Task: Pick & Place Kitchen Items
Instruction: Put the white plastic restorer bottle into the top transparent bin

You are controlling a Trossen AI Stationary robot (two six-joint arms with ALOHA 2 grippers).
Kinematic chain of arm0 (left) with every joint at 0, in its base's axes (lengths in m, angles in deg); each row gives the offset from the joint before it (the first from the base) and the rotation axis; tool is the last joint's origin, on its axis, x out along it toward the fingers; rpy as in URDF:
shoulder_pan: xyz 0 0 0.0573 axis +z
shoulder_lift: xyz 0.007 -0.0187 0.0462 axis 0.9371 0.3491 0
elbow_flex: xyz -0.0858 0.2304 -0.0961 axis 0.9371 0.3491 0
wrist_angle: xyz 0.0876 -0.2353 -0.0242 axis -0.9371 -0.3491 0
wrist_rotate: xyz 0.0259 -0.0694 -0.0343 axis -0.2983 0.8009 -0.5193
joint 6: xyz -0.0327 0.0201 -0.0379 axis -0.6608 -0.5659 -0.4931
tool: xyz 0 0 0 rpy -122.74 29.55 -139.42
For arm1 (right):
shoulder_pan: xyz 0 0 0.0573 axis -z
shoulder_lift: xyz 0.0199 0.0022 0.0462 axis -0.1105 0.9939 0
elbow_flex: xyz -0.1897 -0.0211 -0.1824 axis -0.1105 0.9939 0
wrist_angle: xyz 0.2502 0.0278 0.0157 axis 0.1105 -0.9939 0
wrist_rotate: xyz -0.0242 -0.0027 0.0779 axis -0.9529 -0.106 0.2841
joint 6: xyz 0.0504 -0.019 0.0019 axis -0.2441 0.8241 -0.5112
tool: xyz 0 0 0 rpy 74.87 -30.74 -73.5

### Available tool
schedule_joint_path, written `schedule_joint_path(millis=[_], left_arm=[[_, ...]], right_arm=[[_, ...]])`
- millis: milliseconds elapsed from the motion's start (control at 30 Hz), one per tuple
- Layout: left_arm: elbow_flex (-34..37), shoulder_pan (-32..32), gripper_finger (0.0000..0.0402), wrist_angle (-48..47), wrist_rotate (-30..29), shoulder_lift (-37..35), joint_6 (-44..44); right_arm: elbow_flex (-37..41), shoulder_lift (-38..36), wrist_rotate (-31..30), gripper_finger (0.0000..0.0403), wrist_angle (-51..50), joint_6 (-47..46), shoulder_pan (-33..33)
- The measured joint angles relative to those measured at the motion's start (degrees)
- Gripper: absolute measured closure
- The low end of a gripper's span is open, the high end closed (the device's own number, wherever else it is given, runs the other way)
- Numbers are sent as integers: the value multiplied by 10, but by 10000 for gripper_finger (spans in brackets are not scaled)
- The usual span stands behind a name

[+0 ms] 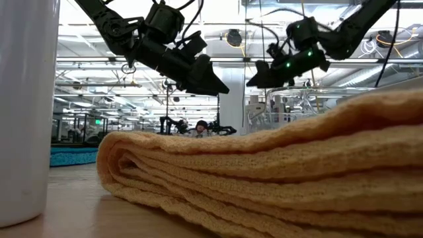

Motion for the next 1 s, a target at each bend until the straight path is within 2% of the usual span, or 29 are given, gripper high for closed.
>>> schedule_joint_path(millis=[133,233,333,533,633,867,933,1000], left_arm=[[0,-2,39,-9,-4,-5,4],[-5,-12,39,-69,-6,-50,6],[-24,-36,39,-200,-6,-124,7],[-91,-112,39,-526,-8,-259,-20],[-128,-153,39,-673,-37,-307,-106],[-153,-252,39,-928,-31,-378,-389],[-153,-250,39,-968,-15,-388,-468],[-153,-231,39,-1014,46,-389,-528]], right_arm=[[0,-43,0,129,-43,0,-4],[0,-68,0,121,-69,2,-7],[0,-82,0,120,-86,2,-7],[0,-82,1,130,-88,2,-7],[0,-81,1,134,-88,0,-7],[0,-81,1,136,-88,-8,-9],[0,-81,1,136,-84,-9,-11],[0,-81,1,136,-67,-9,-11]])
